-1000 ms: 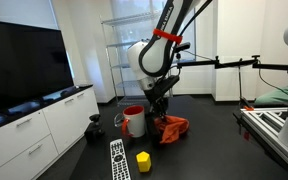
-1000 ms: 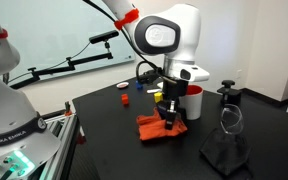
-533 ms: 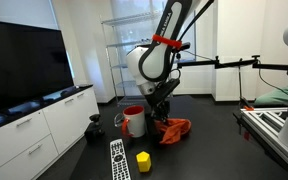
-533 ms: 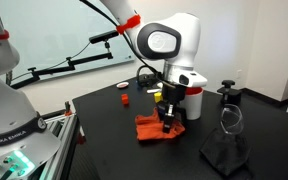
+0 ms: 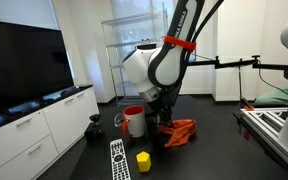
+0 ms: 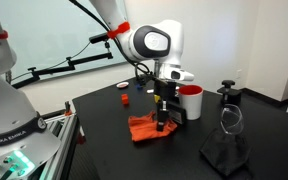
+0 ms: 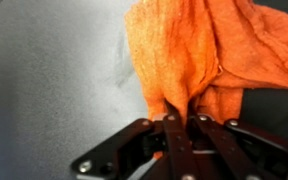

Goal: Use the orange towel to wipe the tabletop.

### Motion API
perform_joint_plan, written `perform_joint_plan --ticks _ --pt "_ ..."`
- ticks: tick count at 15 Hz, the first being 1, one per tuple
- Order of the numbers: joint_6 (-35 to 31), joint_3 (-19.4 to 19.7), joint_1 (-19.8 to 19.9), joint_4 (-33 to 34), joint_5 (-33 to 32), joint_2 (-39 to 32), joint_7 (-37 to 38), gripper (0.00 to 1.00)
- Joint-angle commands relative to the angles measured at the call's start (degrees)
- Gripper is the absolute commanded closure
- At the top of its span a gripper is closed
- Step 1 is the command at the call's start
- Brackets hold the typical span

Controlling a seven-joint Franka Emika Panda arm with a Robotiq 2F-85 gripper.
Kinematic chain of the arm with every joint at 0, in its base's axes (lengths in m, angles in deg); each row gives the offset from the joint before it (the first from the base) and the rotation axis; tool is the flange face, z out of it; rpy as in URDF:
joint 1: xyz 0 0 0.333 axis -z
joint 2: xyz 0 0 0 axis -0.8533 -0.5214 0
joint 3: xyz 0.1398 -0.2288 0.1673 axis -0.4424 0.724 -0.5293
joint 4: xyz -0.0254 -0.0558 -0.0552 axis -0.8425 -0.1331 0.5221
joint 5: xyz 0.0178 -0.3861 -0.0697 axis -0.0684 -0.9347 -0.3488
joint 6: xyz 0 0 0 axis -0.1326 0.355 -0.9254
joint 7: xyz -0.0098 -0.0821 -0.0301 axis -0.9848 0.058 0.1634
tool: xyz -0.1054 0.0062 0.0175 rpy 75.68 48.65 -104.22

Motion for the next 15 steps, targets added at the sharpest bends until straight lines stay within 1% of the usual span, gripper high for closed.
perform_joint_plan --ticks 1,4,7,9,13,15 --pt "-0.77 0.00 -3.55 -6.25 -7.37 3.10 2.92 0.98" --pt "-1.41 -1.39 -5.27 -10.41 -11.24 5.78 4.40 0.98" --pt "-1.79 -3.05 -5.42 -13.31 -12.32 7.57 4.26 0.98" --pt "-2.04 -3.79 -5.18 -14.10 -12.52 8.23 4.32 0.98" --pt "-0.88 -3.62 -3.05 -10.93 -9.23 7.38 2.33 0.98" --pt "-0.98 -2.89 -1.09 -8.79 -7.55 6.83 1.27 0.98"
